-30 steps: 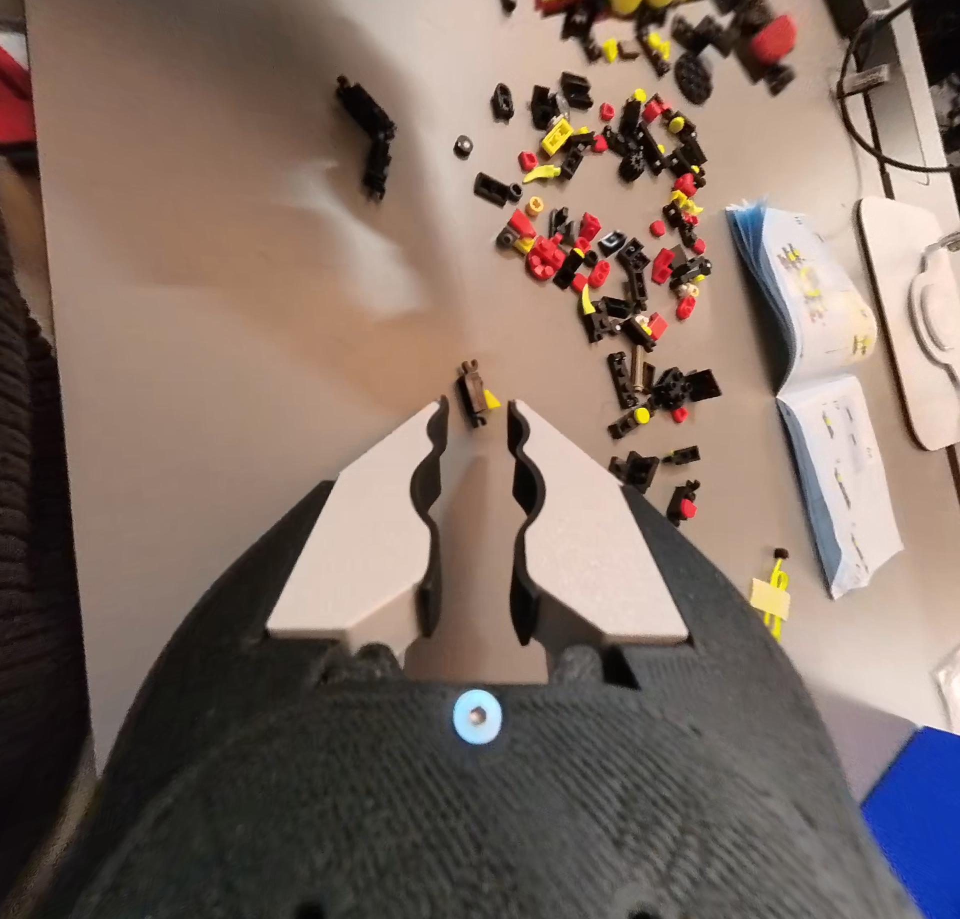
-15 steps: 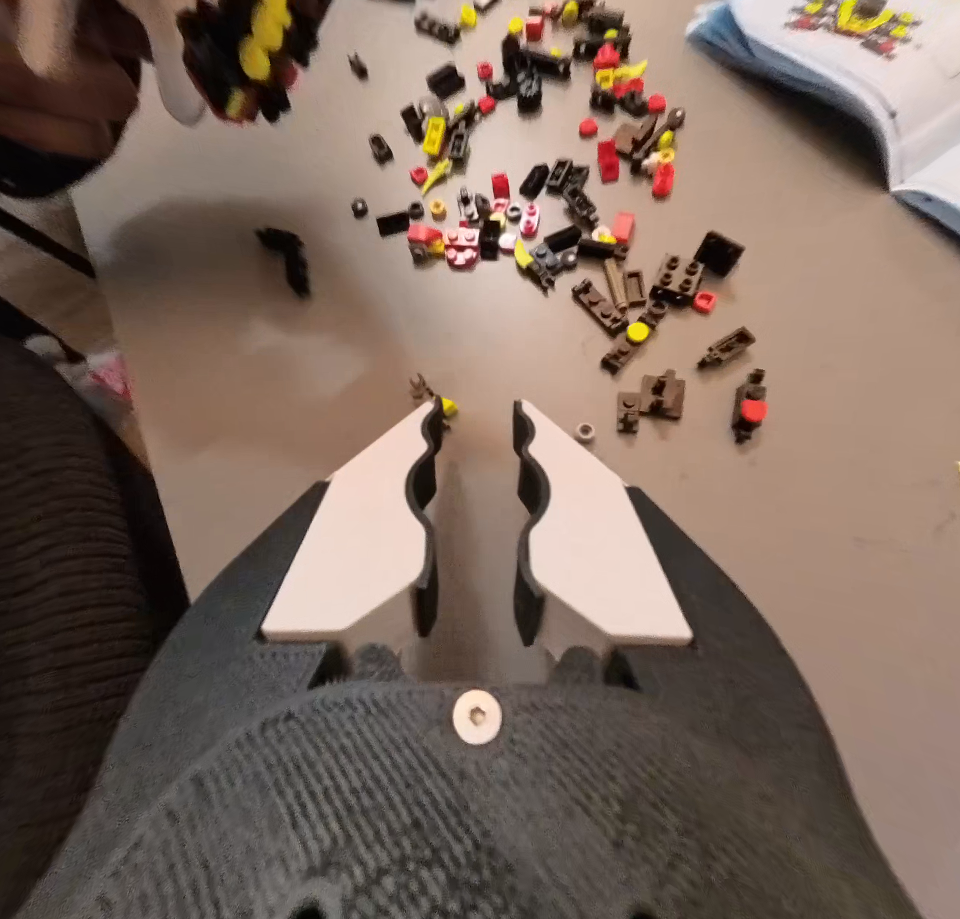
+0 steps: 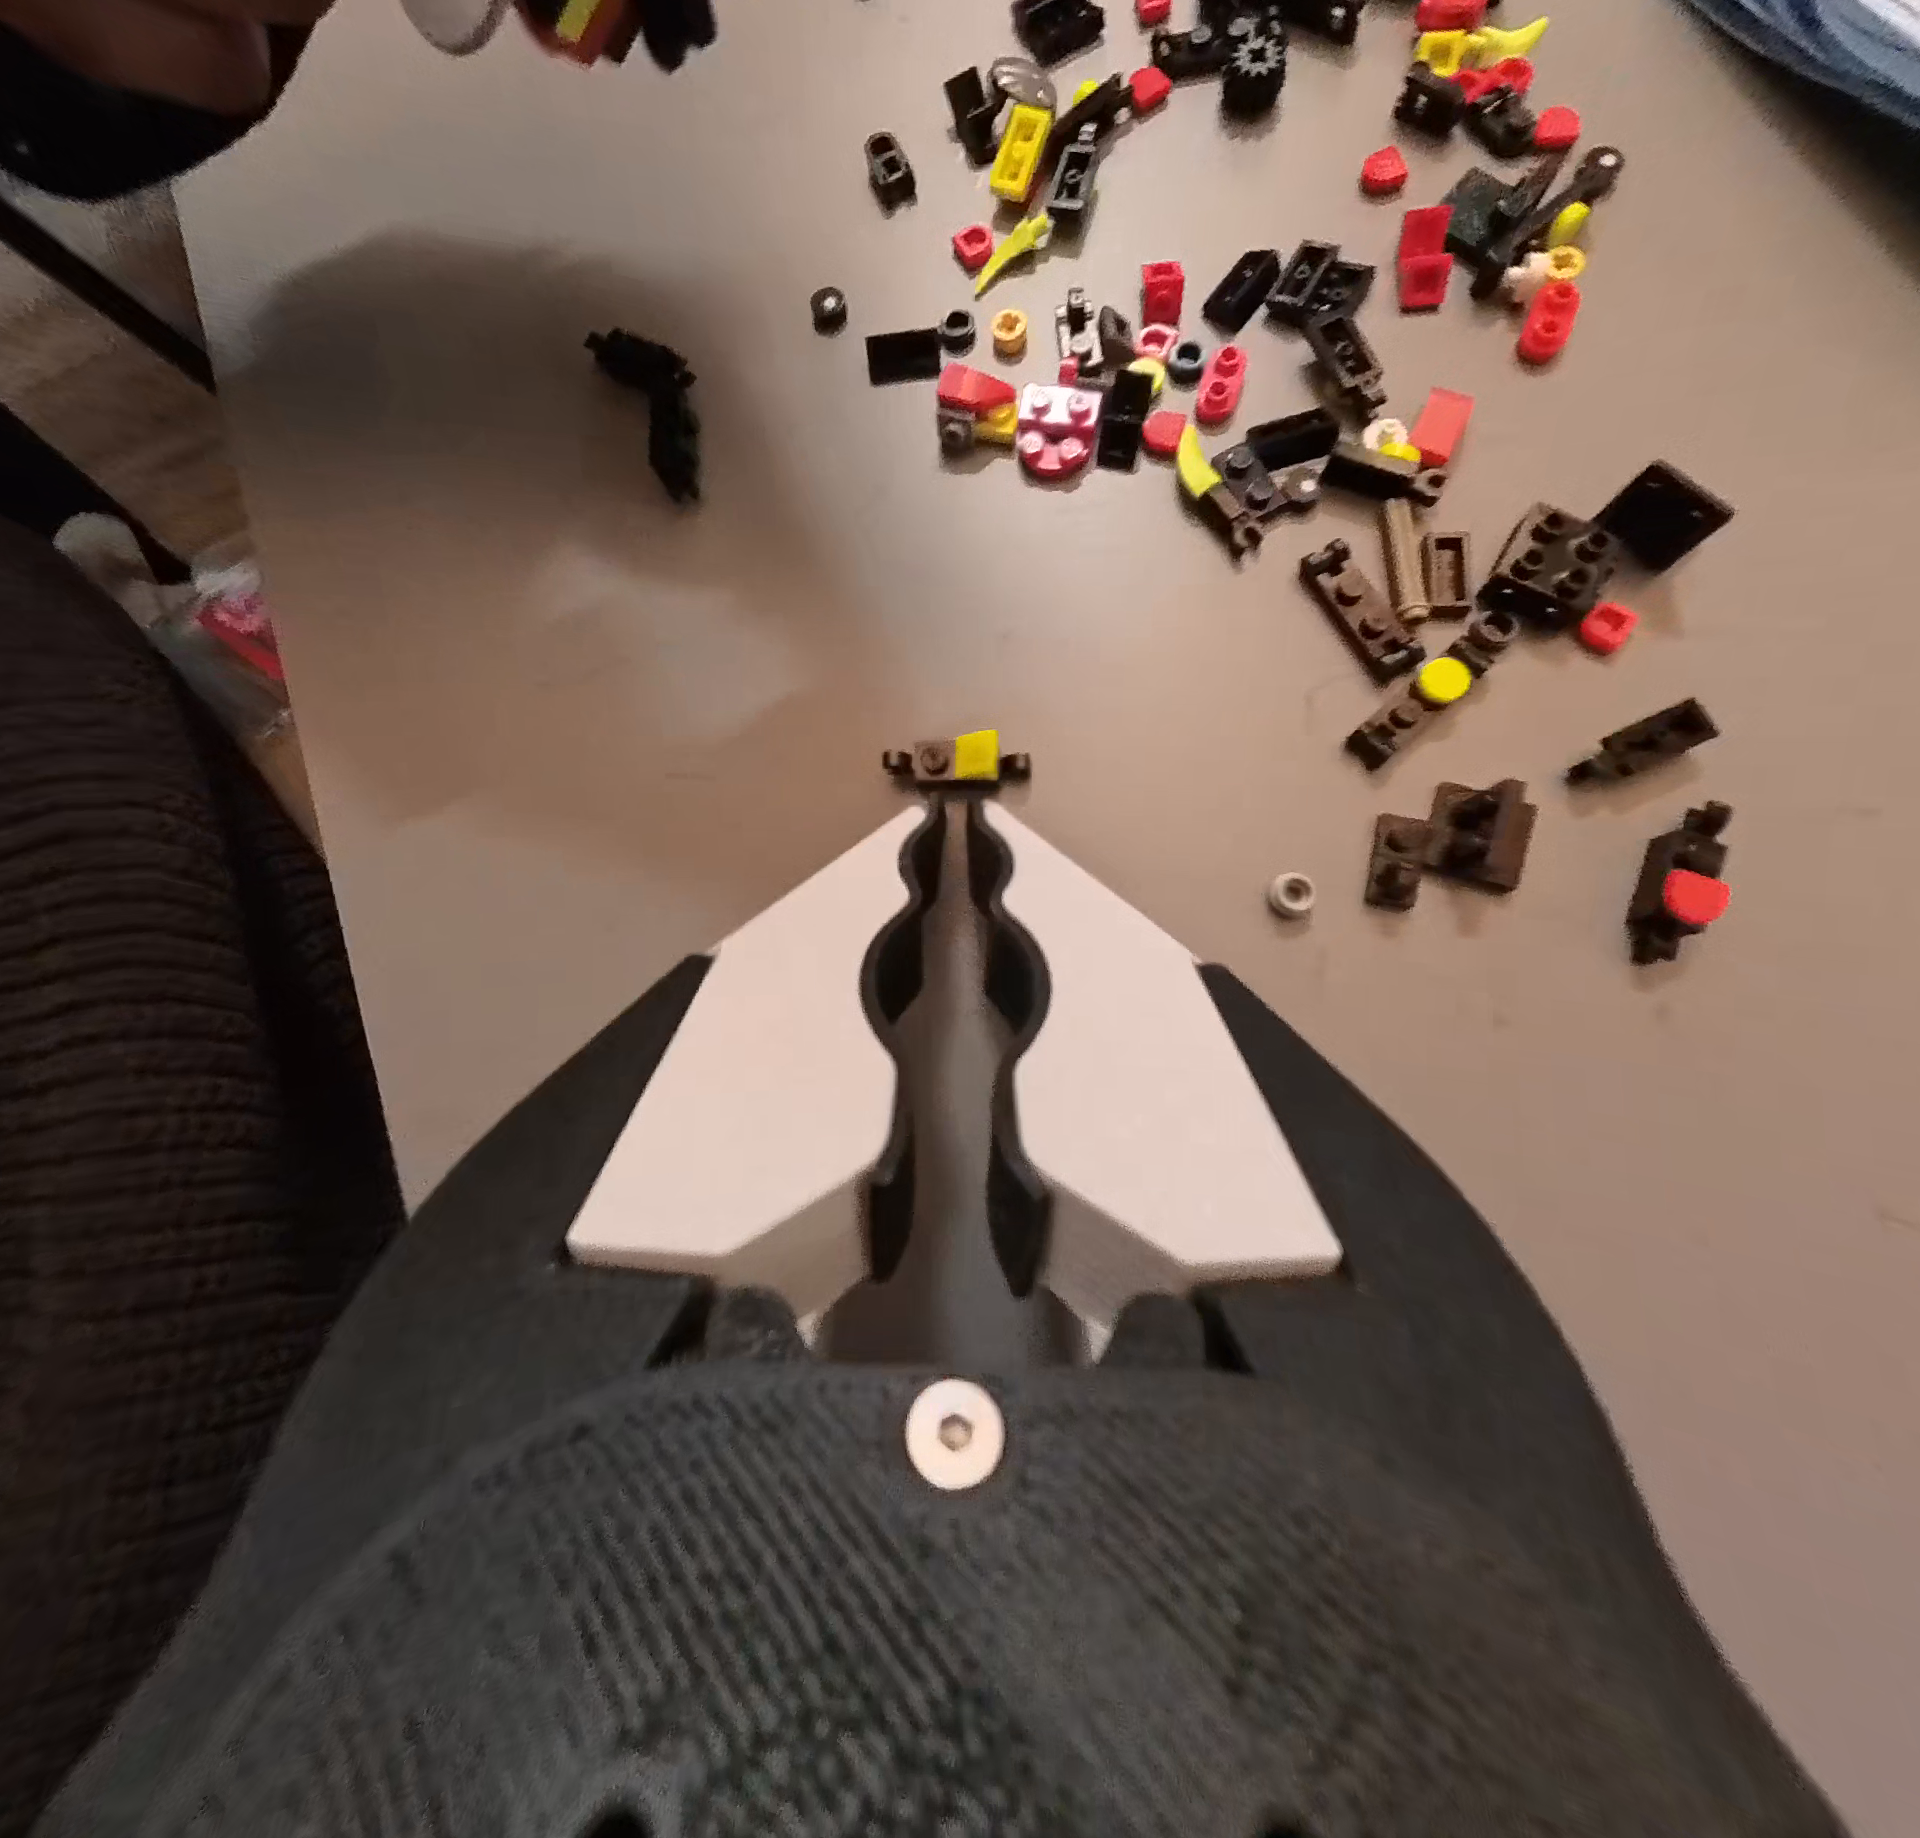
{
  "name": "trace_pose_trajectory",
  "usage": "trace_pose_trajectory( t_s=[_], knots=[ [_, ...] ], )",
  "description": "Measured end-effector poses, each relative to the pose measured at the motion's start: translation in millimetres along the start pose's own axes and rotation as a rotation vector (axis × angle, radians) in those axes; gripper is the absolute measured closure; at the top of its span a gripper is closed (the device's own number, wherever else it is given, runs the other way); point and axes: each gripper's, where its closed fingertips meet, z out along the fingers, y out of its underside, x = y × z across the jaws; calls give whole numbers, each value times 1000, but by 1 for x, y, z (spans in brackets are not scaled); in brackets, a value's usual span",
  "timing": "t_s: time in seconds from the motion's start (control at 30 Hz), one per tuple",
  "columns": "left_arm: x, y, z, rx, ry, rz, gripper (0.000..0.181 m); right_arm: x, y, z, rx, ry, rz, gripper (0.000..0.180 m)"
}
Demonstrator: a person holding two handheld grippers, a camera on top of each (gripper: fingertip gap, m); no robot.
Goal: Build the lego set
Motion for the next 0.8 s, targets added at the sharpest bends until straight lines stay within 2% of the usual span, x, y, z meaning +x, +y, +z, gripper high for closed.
trace_pose_trajectory(
  t_s=[0.1,0.17,0.27,0.37,0.5,0.57,0.8],
  knots=[
    [0,0,-1,4,1,-3,160,-1,0,-4,-2,30,-79,171],
    [0,-1,-1,6,0,-4,160,-1,-9,-11,42,37,-189,161],
    [-1,-1,0,5,4,-7,160,-4,-21,-20,115,-26,-415,156],
    [-3,-2,3,0,2,-4,160,2,-19,-13,45,-141,-535,157],
    [-2,-4,9,-11,-3,21,160,-4,-9,0,-102,-350,-576,148],
    [-1,-1,11,-23,-4,30,160,-2,-4,5,-149,-371,-605,149],
    [-3,-1,5,-11,9,-9,160,-7,6,-3,-115,-366,-542,161]
  ],
)
